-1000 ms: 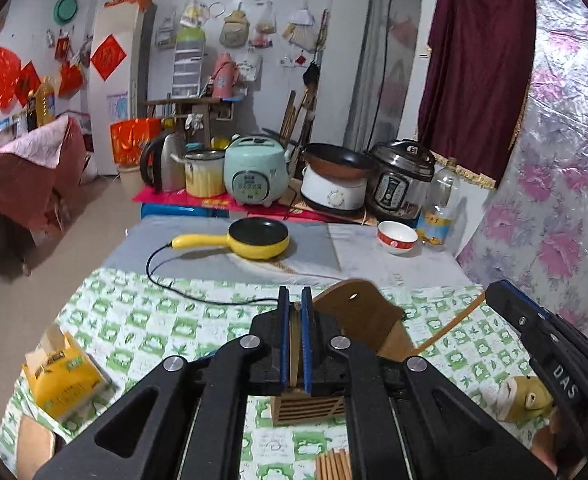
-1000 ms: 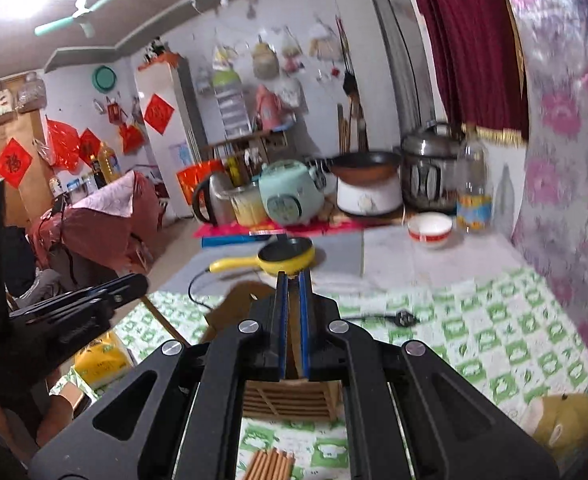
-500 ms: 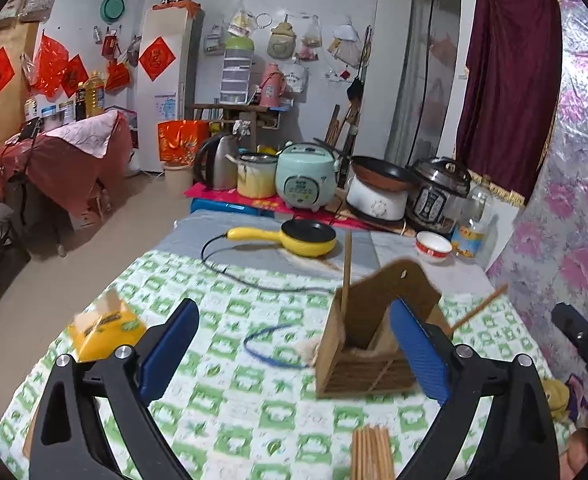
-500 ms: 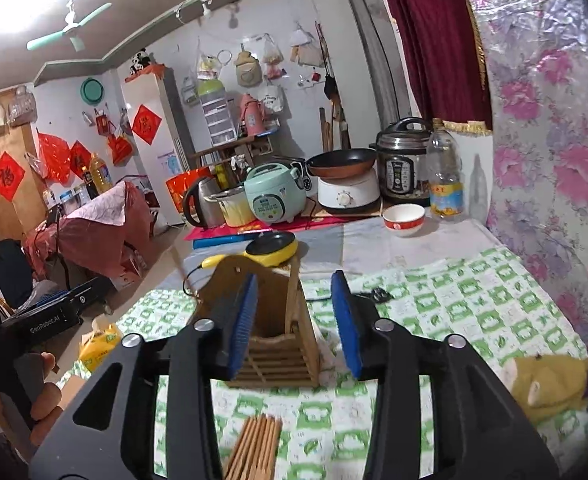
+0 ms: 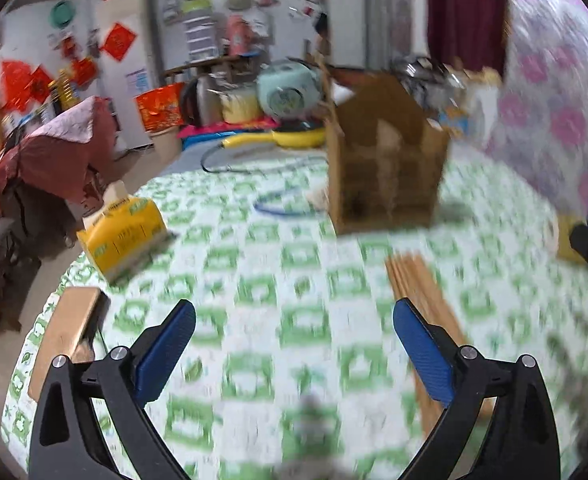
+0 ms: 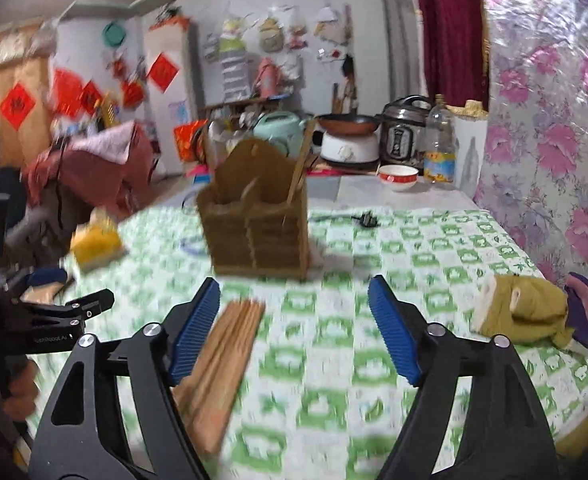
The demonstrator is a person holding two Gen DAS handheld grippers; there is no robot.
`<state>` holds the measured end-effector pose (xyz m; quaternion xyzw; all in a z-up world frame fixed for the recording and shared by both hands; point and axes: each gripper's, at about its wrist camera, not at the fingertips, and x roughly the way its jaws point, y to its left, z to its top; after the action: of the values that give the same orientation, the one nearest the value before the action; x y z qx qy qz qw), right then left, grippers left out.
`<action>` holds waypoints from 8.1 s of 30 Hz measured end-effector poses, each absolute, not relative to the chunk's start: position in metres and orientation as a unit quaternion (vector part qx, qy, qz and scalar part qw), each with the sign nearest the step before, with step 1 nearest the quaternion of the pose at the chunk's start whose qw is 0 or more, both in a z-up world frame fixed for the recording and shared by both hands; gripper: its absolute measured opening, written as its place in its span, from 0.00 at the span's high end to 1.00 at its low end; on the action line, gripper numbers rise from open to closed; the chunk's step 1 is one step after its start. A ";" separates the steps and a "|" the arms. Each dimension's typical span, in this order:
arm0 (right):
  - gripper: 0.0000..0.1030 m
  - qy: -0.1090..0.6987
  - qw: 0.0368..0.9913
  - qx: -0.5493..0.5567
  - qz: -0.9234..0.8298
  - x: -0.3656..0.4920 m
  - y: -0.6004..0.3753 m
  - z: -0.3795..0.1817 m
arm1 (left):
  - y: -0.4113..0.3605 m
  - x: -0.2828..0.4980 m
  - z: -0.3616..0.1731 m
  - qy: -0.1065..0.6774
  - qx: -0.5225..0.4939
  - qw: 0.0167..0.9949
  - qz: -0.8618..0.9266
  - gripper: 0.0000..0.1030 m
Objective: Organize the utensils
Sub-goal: 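Move both open tools back to the remaining chopsticks, then close the right tool on one chopstick, then close the left tool on another chopstick while the right tool holds its own, then lift both held chopsticks and carry them above the wooden holder, then open both tools to drop the chopsticks into the holder, then move both open tools back toward the remaining chopsticks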
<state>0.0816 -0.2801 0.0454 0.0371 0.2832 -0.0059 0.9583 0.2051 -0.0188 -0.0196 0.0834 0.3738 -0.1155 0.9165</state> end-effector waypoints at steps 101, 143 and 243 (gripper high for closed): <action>0.63 0.461 0.885 0.002 0.069 0.060 -0.283 -0.033 | -0.021 0.191 -0.084 0.434 0.208 0.853 -0.203 0.04; 0.87 0.498 0.861 0.043 0.093 0.078 -0.283 -0.045 | -0.029 0.179 -0.086 0.448 0.200 0.842 -0.225 0.55; 0.44 0.255 0.965 0.064 -0.009 0.071 -0.292 0.102 | 0.011 0.209 0.016 0.364 0.037 0.923 -0.120 0.06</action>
<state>0.0711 -0.2921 0.1020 0.0635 0.2547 -0.0094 0.9649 0.2091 0.0108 0.0155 0.0368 0.3641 -0.1203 0.9228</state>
